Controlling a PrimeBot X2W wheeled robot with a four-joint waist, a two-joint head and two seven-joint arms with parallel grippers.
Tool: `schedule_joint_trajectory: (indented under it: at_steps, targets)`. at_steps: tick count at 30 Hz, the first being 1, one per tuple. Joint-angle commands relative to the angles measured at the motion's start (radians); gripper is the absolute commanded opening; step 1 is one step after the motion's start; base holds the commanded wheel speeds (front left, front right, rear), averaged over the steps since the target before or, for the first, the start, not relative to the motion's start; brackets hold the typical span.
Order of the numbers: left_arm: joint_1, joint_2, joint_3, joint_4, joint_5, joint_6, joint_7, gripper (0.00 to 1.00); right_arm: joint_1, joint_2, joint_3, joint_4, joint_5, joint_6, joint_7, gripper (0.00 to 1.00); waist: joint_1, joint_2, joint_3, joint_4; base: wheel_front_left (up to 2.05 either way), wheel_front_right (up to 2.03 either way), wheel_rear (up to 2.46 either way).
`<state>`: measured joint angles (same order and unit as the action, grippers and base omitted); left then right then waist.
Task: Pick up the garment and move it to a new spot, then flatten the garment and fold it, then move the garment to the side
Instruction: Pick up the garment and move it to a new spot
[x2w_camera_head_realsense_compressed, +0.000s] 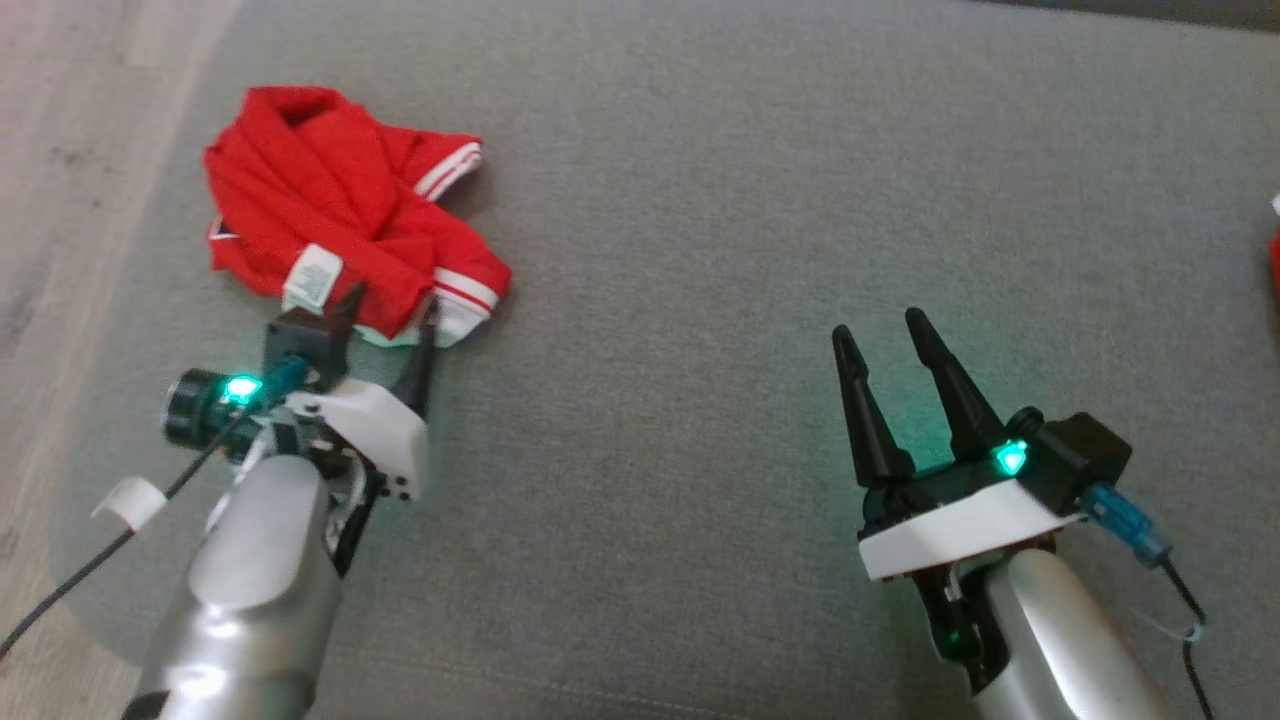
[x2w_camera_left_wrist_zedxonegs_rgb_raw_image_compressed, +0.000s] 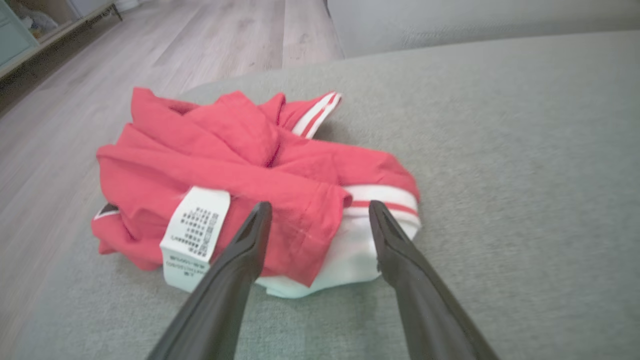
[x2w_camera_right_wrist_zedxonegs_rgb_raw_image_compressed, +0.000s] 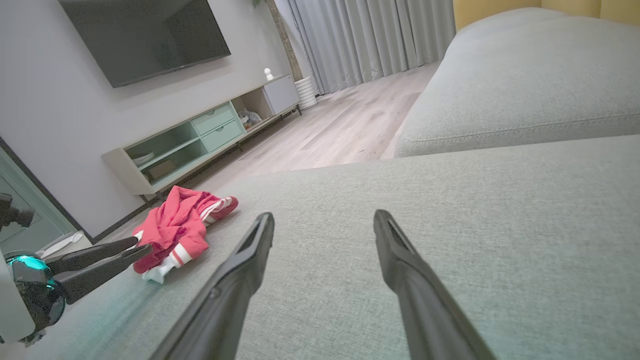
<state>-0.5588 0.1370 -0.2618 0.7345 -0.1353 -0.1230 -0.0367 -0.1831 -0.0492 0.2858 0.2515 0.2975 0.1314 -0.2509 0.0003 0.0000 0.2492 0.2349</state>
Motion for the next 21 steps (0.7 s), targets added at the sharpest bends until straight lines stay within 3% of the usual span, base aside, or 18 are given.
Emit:
schedule_joint_trajectory:
  at_steps: [1, 4, 5, 6, 15, 18, 20, 21]
  targets:
    - [-0.054, 0.045, 0.037, 0.012, -0.003, 0.015, -0.013, 1.00, -0.034, -0.001, 0.020, -0.039, -0.009, -0.001, -0.011, 1.00, -0.0003, 0.0000, 0.031, -0.025, 0.00, 0.00, 0.00]
    - [-0.085, 0.048, 0.049, 0.080, -0.008, 0.037, -0.037, 1.00, -0.039, -0.001, 0.017, -0.043, -0.012, -0.001, -0.011, 1.00, -0.0003, 0.0000, 0.045, -0.032, 0.00, 0.00, 0.00]
    - [-0.093, 0.047, 0.050, 0.097, -0.011, 0.038, -0.051, 0.16, -0.040, -0.001, 0.015, -0.042, -0.013, -0.001, -0.011, 1.00, -0.0003, 0.0000, 0.047, -0.034, 0.00, 0.00, 0.00]
    - [-0.100, 0.045, 0.053, 0.110, -0.016, 0.037, -0.068, 0.00, -0.040, -0.001, 0.014, -0.042, -0.014, -0.001, -0.011, 1.00, -0.0003, 0.0000, 0.048, -0.036, 0.00, 0.00, 0.00]
    - [-0.135, 0.034, 0.052, 0.131, -0.026, 0.036, -0.212, 0.00, -0.034, -0.001, 0.007, -0.023, -0.004, -0.001, -0.011, 1.00, -0.0003, 0.0000, -0.007, -0.038, 0.00, 0.00, 0.00]
    - [-0.129, 0.026, 0.062, 0.011, -0.026, 0.041, -0.224, 0.00, -0.029, -0.001, 0.009, -0.021, 0.006, -0.001, -0.011, 1.00, -0.0003, 0.0000, -0.044, -0.044, 0.00, 0.00, 0.00]
    - [-0.102, 0.022, 0.075, -0.131, -0.023, 0.042, -0.224, 0.00, -0.026, -0.001, 0.012, -0.021, 0.014, -0.001, -0.011, 1.00, -0.0003, 0.0000, -0.068, -0.055, 0.00, 0.00, 0.00]
    - [-0.065, 0.014, 0.088, -0.272, -0.018, 0.043, -0.225, 0.00, -0.022, -0.001, 0.015, -0.022, 0.023, -0.001, -0.011, 1.00, -0.0003, 0.0000, -0.090, -0.070, 0.00, 0.00, 0.00]
